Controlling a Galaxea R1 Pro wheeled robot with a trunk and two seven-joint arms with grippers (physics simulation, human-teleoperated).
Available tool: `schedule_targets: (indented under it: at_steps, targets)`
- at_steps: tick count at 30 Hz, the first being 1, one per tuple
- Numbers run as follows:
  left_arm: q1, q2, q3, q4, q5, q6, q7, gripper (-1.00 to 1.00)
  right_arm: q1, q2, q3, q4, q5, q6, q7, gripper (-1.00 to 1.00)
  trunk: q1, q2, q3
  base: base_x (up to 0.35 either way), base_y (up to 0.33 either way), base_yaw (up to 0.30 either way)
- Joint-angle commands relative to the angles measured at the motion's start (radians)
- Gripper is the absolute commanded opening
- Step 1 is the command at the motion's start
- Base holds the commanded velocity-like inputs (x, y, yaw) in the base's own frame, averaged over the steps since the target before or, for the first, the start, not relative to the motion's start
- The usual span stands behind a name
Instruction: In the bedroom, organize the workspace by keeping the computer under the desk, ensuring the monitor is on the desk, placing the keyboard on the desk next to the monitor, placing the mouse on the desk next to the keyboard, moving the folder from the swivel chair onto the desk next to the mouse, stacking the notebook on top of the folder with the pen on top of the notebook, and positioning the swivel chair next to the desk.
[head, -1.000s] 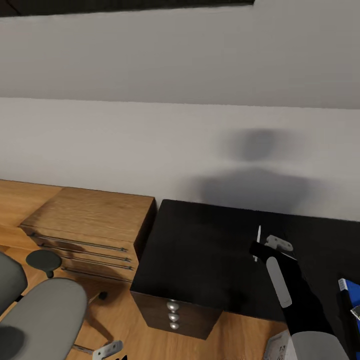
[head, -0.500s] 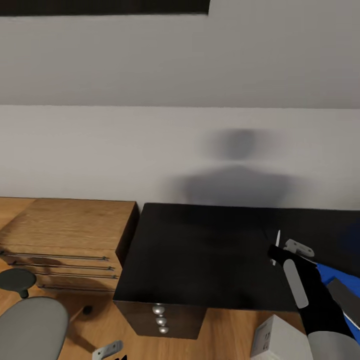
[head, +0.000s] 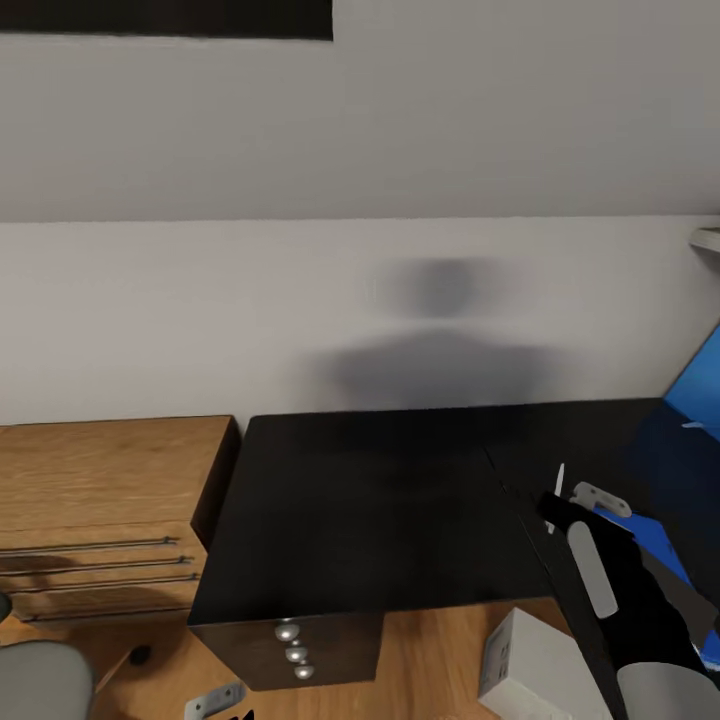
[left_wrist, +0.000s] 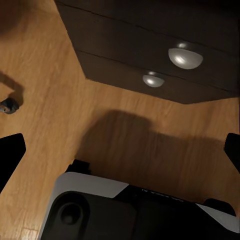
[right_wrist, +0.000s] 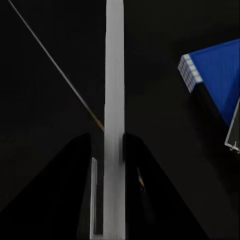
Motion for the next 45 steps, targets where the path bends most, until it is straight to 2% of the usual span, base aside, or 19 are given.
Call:
schedule_targets:
  at_steps: [1, 15, 27, 28, 31, 34, 38, 39, 41, 45]
  targets:
    - [0.000, 0.001, -0.004, -0.003, 0.010, 0.003, 0.009, 1.00, -0.001, 0.000, 0.001, 0.008, -0.011, -0.007, -0.008, -1.00, 0.001, -0.002, -0.001, 0.000, 0.000, -0.263]
    - [0.000, 0.001, -0.004, -0.003, 0.011, 0.004, 0.009, 1.00, -0.001, -0.001, 0.005, 0.062, -0.009, -0.074, -0.008, -1.00, 0.001, -0.002, 0.010, 0.000, 0.000, -0.263]
    - [0.000, 0.002, -0.004, -0.003, 0.011, 0.007, 0.009, 1.00, -0.001, -0.001, 0.007, 0.065, -0.008, -0.078, -0.008, -1.00, 0.001, -0.002, 0.019, 0.000, 0.000, -0.263]
    - [0.000, 0.005, -0.004, 0.002, 0.013, 0.009, 0.009, 1.00, -0.001, -0.002, 0.007, 0.065, -0.007, -0.078, -0.008, -1.00, 0.001, -0.002, 0.020, 0.000, 0.000, -0.263]
    - [0.001, 0.050, -0.004, 0.092, 0.014, 0.005, 0.006, 1.00, -0.001, -0.008, 0.006, 0.065, 0.007, -0.078, -0.008, -1.00, 0.001, -0.002, 0.022, 0.000, 0.000, -0.258]
    - [0.001, 0.068, -0.004, 0.168, 0.013, -0.002, 0.006, 1.00, -0.001, -0.010, 0.007, 0.065, 0.013, -0.078, -0.008, -1.00, 0.001, -0.002, 0.024, 0.000, 0.000, -0.233]
    - [0.001, 0.075, -0.004, 0.238, 0.013, -0.098, 0.004, 1.00, -0.001, -0.010, 0.009, 0.065, 0.017, -0.078, -0.008, -1.00, 0.001, -0.002, 0.025, 0.000, 0.000, -0.082]
    - [0.001, 0.076, -0.004, 0.269, 0.012, -0.176, 0.002, 1.00, -0.001, -0.010, 0.010, 0.065, 0.020, -0.078, -0.008, -1.00, 0.001, -0.002, 0.025, 0.000, 0.000, -0.027]
    - [0.001, 0.076, -0.004, 0.296, 0.012, -0.276, 0.001, 1.00, -0.001, -0.010, 0.012, 0.065, 0.032, -0.078, -0.007, -1.00, 0.001, -0.002, 0.025, 0.000, 0.000, -0.013]
    - [0.001, 0.076, -0.005, 0.311, 0.011, -0.325, 0.001, 1.00, -0.001, -0.008, 0.023, 0.065, 0.050, -0.078, -0.005, -1.00, 0.001, -0.002, 0.025, 0.000, 0.000, -0.004]
